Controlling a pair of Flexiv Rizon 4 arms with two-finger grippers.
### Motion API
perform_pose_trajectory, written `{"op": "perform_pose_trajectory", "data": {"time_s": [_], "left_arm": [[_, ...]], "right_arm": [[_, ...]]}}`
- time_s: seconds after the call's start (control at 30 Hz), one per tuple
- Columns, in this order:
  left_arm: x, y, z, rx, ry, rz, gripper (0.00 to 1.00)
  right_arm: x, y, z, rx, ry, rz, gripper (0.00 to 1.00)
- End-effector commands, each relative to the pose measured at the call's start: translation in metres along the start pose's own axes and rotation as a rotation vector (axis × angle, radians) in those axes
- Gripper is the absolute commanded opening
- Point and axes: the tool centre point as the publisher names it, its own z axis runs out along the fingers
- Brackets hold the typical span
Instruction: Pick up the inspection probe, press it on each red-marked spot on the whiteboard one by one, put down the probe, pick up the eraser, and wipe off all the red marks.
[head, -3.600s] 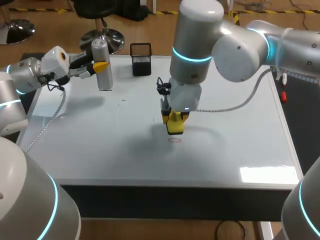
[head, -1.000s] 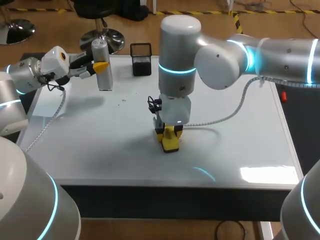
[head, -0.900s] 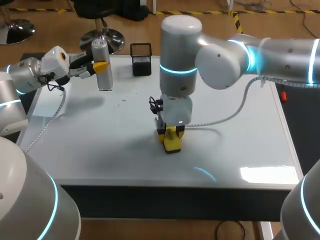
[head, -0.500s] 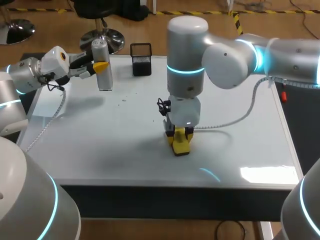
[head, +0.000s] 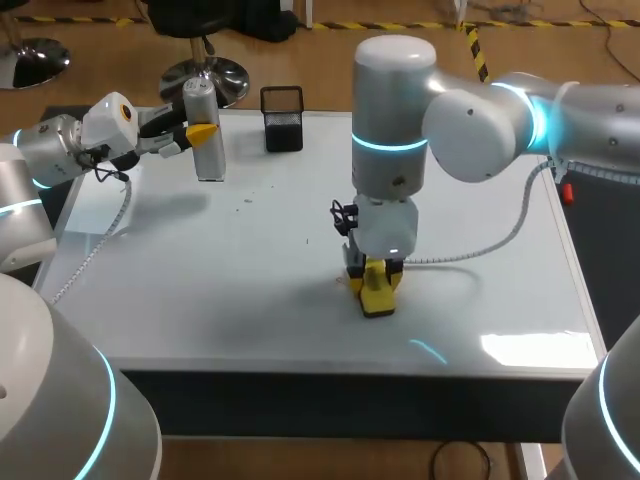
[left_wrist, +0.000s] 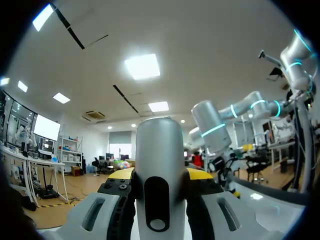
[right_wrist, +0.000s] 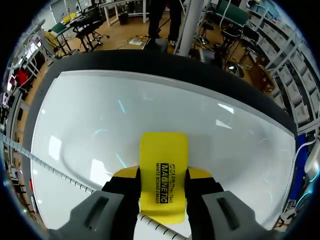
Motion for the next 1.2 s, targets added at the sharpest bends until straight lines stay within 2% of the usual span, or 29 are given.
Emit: {"op": "perform_pose_trajectory", "data": {"time_s": [0.03, 0.17, 0.27, 0.5, 0.7, 0.87, 1.2], "left_arm": [[0.0, -0.001, 0.001, 0.0, -0.002, 0.001, 0.0], [0.0, -0.001, 0.001, 0.0, -0.002, 0.001, 0.0], [0.0, -0.001, 0.001, 0.0, -0.002, 0.001, 0.0], [0.0, -0.001, 0.001, 0.0, -0.002, 0.001, 0.0], [0.0, -0.001, 0.001, 0.0, -0.002, 0.001, 0.0], [0.0, -0.001, 0.001, 0.0, -0.002, 0.001, 0.0], [0.0, -0.001, 0.001, 0.0, -0.002, 0.001, 0.0]], "right_arm": [[0.008, 0.0, 0.033, 0.008, 0.001, 0.001, 0.0], [0.006, 0.003, 0.025, 0.029, 0.016, 0.002, 0.0], [-0.002, 0.007, 0.008, 0.071, 0.041, -0.012, 0.0], [-0.043, 0.009, -0.024, 0.16, 0.073, -0.097, 0.0], [-0.073, 0.0, -0.02, 0.162, 0.057, -0.159, 0.0], [-0.078, -0.006, -0.01, 0.141, 0.047, -0.167, 0.0], [-0.071, -0.009, -0.002, 0.132, 0.031, -0.155, 0.0]]}}
